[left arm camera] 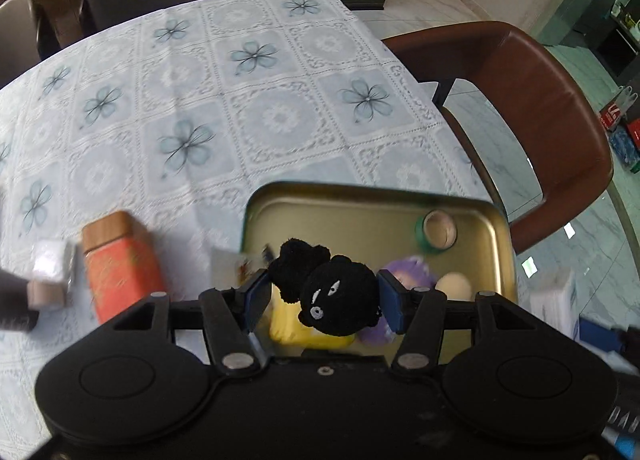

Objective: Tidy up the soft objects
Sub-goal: 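Release the black plush in the gold tray while the right tool drops the tissue pack there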

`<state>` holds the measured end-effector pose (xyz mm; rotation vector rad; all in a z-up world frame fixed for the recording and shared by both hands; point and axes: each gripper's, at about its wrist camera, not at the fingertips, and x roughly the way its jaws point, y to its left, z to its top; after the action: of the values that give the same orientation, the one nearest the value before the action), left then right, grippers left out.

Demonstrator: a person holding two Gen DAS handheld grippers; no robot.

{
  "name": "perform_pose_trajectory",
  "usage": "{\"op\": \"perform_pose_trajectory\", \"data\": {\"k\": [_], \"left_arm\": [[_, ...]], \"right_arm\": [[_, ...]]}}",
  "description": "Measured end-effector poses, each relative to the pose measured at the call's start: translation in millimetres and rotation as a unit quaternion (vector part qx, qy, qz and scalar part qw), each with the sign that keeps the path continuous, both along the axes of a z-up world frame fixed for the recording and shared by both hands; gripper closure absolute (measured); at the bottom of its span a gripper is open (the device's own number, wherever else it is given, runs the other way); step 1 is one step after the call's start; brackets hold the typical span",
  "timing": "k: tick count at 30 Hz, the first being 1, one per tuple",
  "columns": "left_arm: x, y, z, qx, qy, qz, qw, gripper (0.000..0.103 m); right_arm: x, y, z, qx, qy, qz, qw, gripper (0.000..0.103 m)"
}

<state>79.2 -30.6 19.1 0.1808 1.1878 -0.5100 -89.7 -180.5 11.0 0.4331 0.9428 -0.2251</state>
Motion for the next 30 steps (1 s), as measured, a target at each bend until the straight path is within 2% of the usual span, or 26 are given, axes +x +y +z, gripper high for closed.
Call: {"op": "perform_pose_trajectory", "data": {"k": [4, 8, 9, 14, 20, 28, 30], "left_arm": [[17.8, -28.6, -11.2, 0.026, -0.003, -0.001, 0.9997, 0.048], [24.2, -40.8, -17.0, 0.04, -0.009, 0.006, 0.9991, 0.028], [25.8, -41.8, -19.4, 0.04, -0.01, 0.008, 0.9991, 0.026], [25.9, -40.1, -23.9, 0.042, 0.002, 0.011, 0.999, 0.025], [17.5, -28.1, -23.5, 0.048, 0.007, 0.015, 0.9987, 0.023], [3.1, 7.9, -21.9, 0.045, 0.011, 0.03, 0.9985, 0.022], [-2.6, 21.2, -21.7, 0.048, 0.006, 0.034, 0.9982, 0.019]], "right_arm": [[3.8, -7.7, -4.9, 0.0, 0.005, 0.013, 1.0, 0.049], [6.0, -14.0, -6.7, 0.01, 0.0, 0.029, 1.0, 0.047], [7.0, -15.1, -7.1, 0.014, 0.0, 0.032, 0.999, 0.047], [9.1, -17.9, -8.2, 0.034, -0.009, 0.043, 0.998, 0.047], [10.0, -14.7, -9.6, 0.03, -0.003, 0.043, 0.999, 0.047], [12.7, -3.7, -9.3, 0.02, 0.009, 0.045, 0.999, 0.047], [14.8, 2.6, -8.9, 0.018, 0.011, 0.049, 0.999, 0.047]]}}
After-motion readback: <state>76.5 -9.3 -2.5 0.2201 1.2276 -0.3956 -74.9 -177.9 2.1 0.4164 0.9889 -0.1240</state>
